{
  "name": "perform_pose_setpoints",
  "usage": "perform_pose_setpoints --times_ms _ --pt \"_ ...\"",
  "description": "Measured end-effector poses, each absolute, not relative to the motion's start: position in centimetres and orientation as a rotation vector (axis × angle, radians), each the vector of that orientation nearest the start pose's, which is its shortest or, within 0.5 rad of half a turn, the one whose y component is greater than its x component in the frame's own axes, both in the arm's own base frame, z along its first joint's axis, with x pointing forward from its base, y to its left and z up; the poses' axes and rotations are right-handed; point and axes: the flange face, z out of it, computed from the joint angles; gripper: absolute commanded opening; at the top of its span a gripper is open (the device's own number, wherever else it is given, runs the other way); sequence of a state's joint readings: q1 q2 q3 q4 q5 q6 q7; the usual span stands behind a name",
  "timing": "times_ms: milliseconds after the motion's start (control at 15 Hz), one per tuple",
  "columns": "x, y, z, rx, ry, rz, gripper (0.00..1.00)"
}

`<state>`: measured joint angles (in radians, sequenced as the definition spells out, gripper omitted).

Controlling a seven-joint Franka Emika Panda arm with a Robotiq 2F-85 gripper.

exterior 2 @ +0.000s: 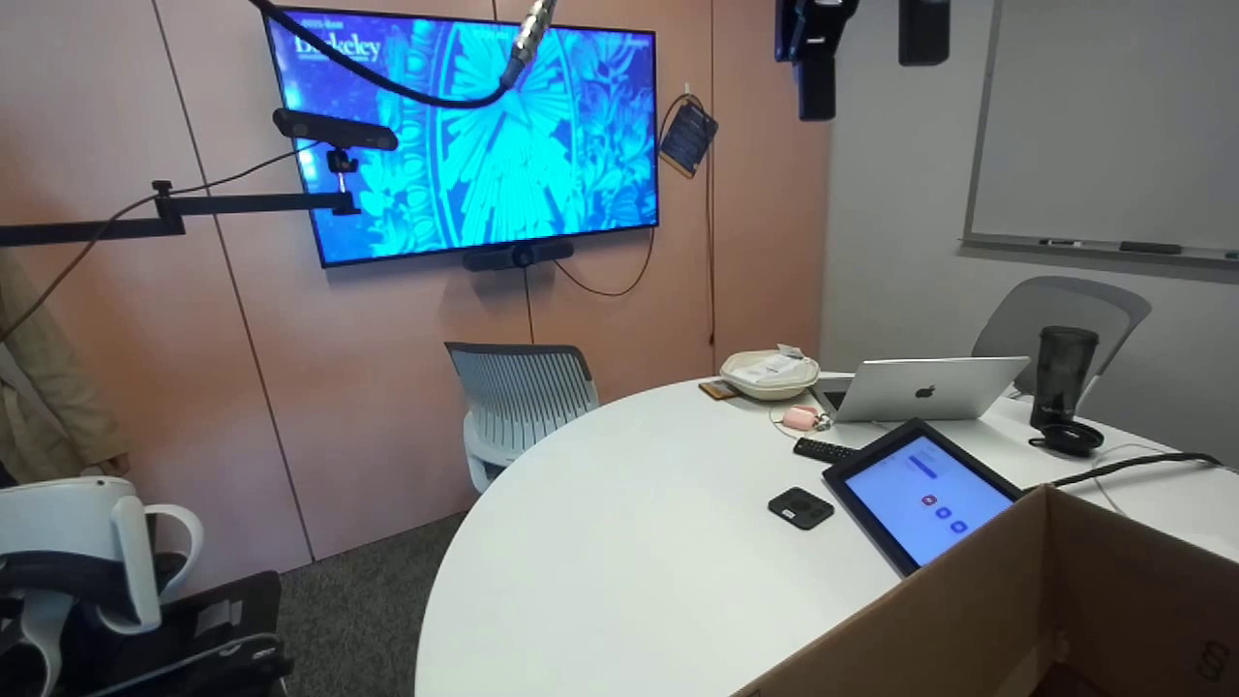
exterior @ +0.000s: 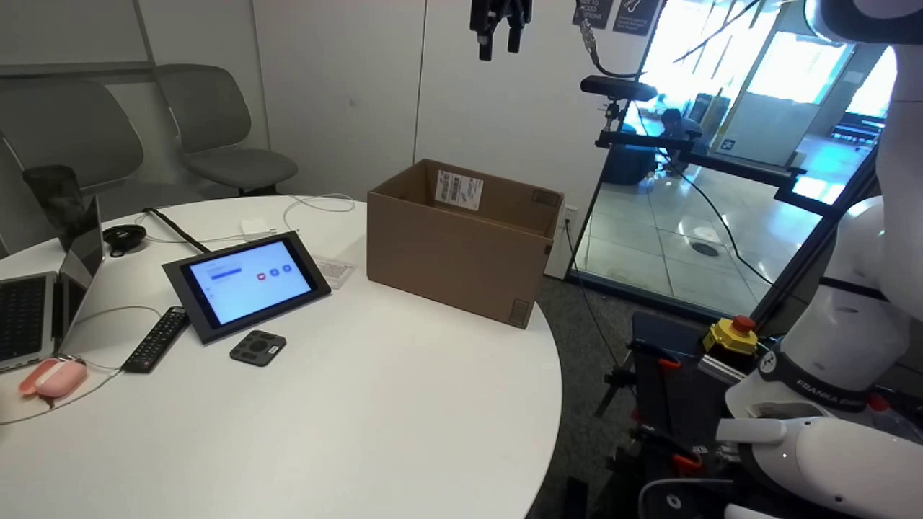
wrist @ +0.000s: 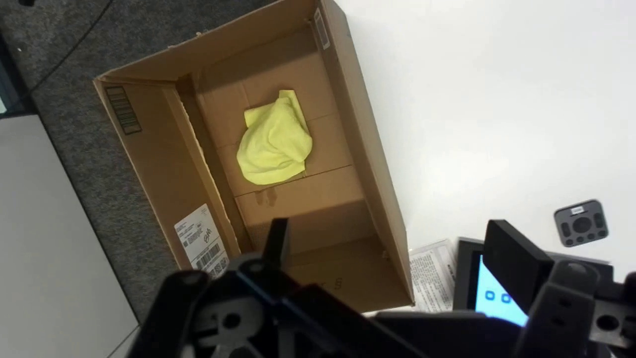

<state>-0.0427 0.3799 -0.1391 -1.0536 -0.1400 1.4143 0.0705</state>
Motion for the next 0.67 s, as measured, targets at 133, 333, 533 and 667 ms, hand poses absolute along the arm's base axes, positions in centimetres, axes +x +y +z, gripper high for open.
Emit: perform_pose_setpoints --times_ms 133,333,533,667 --pt "62.8 -11.2 63.7 -3.274 0.367 0.026 1.0" --pt "61.2 -11.5 65.4 -3.228 0.283 -0.005 1.0" --pt "59.9 -12.0 66.5 -3.19 0.243 -0.025 1.0" --pt "59.5 -12.1 66.7 -3.183 0.236 -0.025 1.0"
